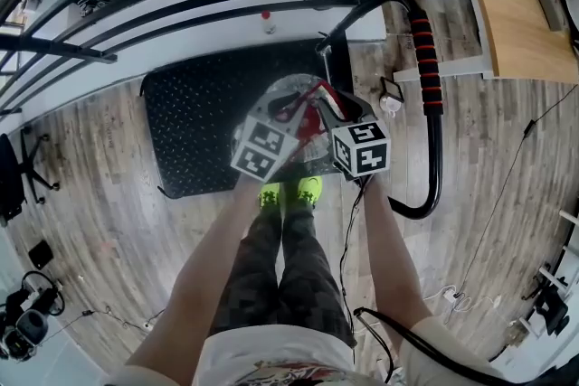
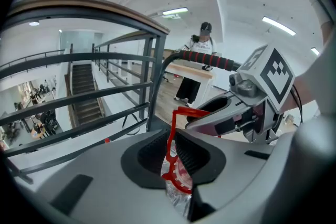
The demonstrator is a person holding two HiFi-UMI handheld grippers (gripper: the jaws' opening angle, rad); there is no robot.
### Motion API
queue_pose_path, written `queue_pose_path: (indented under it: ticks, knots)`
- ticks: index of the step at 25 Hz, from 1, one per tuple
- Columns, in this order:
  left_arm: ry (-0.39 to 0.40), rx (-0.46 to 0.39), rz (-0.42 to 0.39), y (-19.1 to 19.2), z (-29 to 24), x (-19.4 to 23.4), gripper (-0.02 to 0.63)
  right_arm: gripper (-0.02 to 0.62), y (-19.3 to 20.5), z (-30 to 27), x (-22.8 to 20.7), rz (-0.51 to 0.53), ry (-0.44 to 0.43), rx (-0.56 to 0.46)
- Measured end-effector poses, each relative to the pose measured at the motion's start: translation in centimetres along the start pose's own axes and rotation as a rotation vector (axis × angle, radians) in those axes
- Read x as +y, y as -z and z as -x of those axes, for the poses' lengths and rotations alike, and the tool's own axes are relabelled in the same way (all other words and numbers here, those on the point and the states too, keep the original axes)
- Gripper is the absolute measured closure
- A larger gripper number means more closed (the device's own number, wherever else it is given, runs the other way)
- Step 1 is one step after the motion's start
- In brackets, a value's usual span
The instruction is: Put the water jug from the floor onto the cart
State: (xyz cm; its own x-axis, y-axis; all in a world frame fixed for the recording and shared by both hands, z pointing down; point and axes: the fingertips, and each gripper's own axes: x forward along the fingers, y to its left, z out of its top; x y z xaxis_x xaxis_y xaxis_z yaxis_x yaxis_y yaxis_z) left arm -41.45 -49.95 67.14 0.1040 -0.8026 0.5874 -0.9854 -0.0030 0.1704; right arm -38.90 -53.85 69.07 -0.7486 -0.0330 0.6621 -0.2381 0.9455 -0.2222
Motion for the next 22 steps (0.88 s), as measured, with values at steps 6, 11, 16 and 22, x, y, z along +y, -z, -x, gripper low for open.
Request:
queue_pose_path:
  ticks: [6, 11, 16, 22]
  knots:
    - [0.029, 0.007, 0.0, -0.1, -0.8, -1.1, 0.58, 0.412, 0.9, 0.8, -1.4, -0.024, 0.049, -0.004]
    - [0.029, 0.003, -0.013, -0.4, -1.5, -1.5, 0.58, 0.392, 1.0, 1.7, -2.8, -0.027, 0.089, -0.024]
    - [0.03, 0.007, -0.014, -0.4, -1.9, -1.7, 0.58, 0.382, 1.2, 2.4, -3.4, -0.037, 0.098, -0.049]
    - [0.017, -0.016, -0.028, -1.3, -1.5, -2.2, 0.58, 0.383, 0.9, 3.1, -2.9, -0.008, 0.107, -0.065]
